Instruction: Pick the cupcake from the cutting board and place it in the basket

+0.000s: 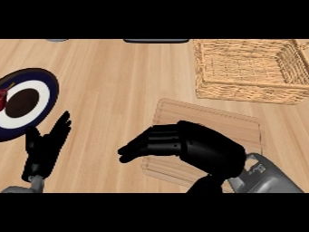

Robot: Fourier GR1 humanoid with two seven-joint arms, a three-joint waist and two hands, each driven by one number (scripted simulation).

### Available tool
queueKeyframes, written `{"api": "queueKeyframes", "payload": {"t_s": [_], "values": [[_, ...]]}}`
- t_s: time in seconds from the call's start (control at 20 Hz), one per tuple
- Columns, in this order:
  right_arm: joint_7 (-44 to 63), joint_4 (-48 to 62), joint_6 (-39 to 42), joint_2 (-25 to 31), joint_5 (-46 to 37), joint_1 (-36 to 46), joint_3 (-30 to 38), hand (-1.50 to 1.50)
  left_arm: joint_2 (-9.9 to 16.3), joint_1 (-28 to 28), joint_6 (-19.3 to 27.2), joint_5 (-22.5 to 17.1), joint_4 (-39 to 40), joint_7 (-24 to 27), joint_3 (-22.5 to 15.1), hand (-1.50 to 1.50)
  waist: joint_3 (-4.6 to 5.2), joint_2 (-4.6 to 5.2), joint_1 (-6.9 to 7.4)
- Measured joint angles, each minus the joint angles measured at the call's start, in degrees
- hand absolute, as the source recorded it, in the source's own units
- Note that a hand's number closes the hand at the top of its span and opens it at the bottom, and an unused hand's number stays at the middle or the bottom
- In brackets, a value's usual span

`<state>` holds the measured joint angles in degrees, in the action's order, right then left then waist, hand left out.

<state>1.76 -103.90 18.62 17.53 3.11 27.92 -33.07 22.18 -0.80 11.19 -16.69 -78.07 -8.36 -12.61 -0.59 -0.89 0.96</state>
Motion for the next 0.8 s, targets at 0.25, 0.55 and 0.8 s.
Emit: {"api": "queueKeyframes", "payload": {"t_s": [0.25,0.55,0.8], "values": [[4.27,-2.63,2.88,8.13,-6.73,8.49,4.96,-1.50,0.39,1.46,-0.42,-0.23,-0.92,0.66,0.66,0.00,0.06,-0.03,-0.70],[6.98,-1.09,14.70,18.15,-3.33,19.60,12.23,-1.50,0.75,1.88,-0.86,-0.26,-1.98,-0.19,0.98,0.00,0.11,0.19,-0.64],[7.00,2.76,27.87,25.94,0.93,25.81,13.81,-1.50,0.36,2.44,-0.86,-0.18,-3.06,-0.44,0.94,0.00,0.20,0.36,-0.44]]}}
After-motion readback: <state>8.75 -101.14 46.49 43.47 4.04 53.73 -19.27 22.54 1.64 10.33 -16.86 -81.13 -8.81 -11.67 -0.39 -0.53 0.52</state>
